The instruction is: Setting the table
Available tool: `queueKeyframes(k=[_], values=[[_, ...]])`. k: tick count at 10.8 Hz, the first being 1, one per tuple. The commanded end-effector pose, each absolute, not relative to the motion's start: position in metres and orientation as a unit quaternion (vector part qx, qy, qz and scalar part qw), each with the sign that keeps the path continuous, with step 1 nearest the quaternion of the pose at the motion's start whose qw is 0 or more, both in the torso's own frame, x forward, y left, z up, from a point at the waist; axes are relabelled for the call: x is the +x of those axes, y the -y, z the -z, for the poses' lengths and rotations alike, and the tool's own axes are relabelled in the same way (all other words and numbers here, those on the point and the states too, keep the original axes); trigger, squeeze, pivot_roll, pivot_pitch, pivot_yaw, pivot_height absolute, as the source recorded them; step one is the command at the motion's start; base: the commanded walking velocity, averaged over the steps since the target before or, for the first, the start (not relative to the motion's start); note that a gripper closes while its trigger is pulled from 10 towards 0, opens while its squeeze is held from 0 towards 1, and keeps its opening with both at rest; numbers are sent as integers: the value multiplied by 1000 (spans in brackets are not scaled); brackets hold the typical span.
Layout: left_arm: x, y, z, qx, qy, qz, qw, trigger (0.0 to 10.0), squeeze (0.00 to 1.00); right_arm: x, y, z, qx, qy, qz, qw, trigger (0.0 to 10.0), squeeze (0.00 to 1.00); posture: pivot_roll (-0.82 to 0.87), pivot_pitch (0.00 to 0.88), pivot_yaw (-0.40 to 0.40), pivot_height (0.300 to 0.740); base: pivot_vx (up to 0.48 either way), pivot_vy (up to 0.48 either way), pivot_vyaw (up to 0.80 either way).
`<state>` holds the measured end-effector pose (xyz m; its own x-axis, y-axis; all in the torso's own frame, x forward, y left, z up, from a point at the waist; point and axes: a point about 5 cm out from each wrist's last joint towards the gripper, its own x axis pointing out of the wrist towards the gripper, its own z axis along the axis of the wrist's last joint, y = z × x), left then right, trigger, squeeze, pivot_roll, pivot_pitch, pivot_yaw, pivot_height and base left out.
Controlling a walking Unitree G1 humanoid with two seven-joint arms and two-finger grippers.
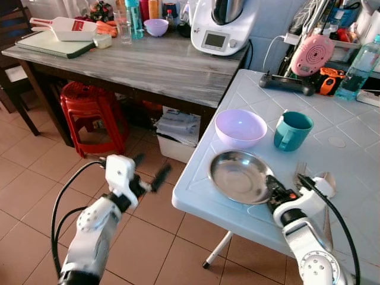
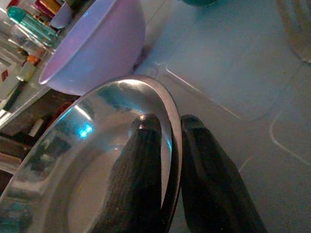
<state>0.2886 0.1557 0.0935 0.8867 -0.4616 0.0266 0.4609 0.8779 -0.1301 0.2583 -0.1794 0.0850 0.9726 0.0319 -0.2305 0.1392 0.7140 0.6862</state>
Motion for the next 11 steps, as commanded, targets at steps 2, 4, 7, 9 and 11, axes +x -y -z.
queueKeyframes(k=[2,4,7,9,11], values=[[293,-158,-90,-64,-18,212,975,10000,0,260,172,-97,395,-97,22,913,0,0,-23,1,-6,740,0,0,0],[296,-152,-90,-60,-11,203,977,10000,0,263,171,-108,377,-85,10,922,2706,0,-33,0,-3,740,0,0,0],[301,-150,-90,-74,-6,186,980,10000,0,261,169,-114,340,-78,-7,937,10000,0,-46,0,-5,740,0,85,0],[303,-148,-91,-73,-1,191,979,10000,0,261,167,-115,319,-78,-13,944,10000,0,-52,0,-4,740,0,330,-587],[305,-145,-91,-75,2,192,978,10000,0,261,164,-119,304,-73,-19,950,10000,0,-52,0,-4,740,0,379,-425]])
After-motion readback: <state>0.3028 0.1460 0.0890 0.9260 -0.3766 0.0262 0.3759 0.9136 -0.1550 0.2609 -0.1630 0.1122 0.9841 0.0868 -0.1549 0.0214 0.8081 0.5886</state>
